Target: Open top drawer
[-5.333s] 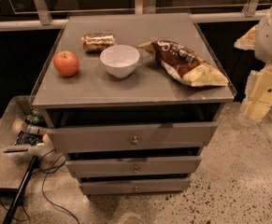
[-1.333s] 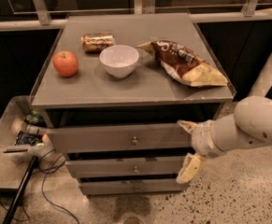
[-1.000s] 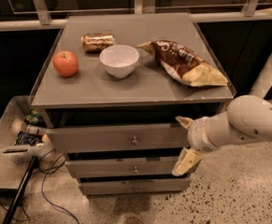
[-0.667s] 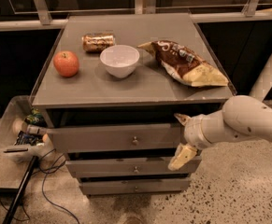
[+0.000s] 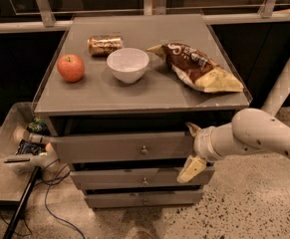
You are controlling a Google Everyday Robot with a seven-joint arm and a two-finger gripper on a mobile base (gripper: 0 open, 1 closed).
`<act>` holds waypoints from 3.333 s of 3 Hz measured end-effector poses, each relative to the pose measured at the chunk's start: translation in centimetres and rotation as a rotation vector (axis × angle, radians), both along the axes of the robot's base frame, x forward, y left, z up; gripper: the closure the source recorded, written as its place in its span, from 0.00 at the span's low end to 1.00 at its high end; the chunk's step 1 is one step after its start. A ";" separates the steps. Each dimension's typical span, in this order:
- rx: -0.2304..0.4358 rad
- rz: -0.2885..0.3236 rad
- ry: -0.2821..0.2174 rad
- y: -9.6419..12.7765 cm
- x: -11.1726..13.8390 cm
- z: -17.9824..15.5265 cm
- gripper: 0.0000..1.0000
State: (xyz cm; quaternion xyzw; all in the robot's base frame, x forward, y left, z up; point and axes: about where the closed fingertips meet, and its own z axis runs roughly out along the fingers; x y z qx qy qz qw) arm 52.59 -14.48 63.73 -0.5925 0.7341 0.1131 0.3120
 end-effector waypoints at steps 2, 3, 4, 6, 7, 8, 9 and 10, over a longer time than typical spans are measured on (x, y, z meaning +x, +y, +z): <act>0.000 0.000 0.000 0.0 0.0 0.0 0.39; -0.002 0.001 0.002 -0.1 -0.1 0.4 0.61; -0.002 0.001 0.002 -0.1 -0.1 0.8 0.85; 0.002 0.009 0.000 0.1 -0.5 1.9 1.00; 0.009 0.009 -0.027 0.5 -0.9 3.0 1.00; 0.011 0.009 -0.033 0.6 -0.9 3.2 1.00; 0.018 0.016 -0.056 1.1 -1.9 4.5 1.00; 0.018 0.016 -0.056 1.1 -1.9 4.5 0.82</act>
Offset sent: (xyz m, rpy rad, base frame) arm 0.0000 0.0000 0.0000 0.0000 0.0000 0.0000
